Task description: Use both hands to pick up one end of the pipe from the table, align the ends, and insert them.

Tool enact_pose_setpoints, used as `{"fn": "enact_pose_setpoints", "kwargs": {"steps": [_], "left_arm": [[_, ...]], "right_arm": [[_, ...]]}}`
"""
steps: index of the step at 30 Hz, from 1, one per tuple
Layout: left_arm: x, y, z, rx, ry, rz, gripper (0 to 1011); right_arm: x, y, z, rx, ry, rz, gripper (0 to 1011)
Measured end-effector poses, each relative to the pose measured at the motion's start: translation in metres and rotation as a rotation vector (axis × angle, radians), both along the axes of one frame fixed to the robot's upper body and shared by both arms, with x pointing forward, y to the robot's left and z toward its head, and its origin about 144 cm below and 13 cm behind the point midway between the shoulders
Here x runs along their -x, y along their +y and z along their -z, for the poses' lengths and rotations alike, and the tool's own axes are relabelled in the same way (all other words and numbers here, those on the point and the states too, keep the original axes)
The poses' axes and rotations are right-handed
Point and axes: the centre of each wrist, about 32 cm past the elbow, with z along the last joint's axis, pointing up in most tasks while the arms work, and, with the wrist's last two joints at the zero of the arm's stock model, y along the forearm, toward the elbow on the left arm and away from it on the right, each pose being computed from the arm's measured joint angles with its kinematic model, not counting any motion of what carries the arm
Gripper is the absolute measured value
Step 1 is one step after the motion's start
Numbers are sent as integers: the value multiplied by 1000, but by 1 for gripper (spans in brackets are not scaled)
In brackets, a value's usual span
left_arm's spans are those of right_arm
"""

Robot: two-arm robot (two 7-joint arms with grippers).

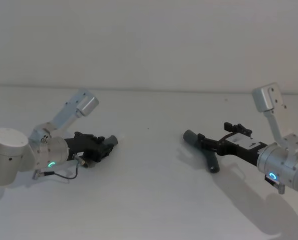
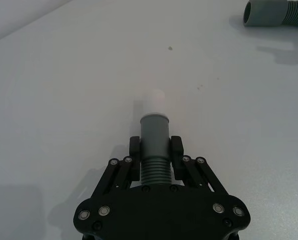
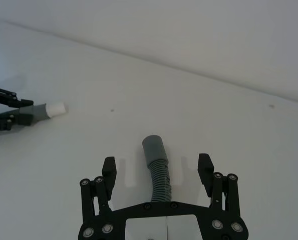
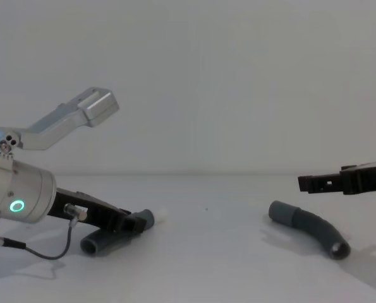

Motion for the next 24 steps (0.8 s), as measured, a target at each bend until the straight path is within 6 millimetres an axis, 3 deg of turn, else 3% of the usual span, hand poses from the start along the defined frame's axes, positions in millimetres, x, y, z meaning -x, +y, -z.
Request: {"fn": "enact_pose_setpoints", "kwargs": {"steps": [24], "left_arm": [[0,0,0,0,0,0,343]], "right_arm": [[-23,11,10,114,65,-36,1001]]}}
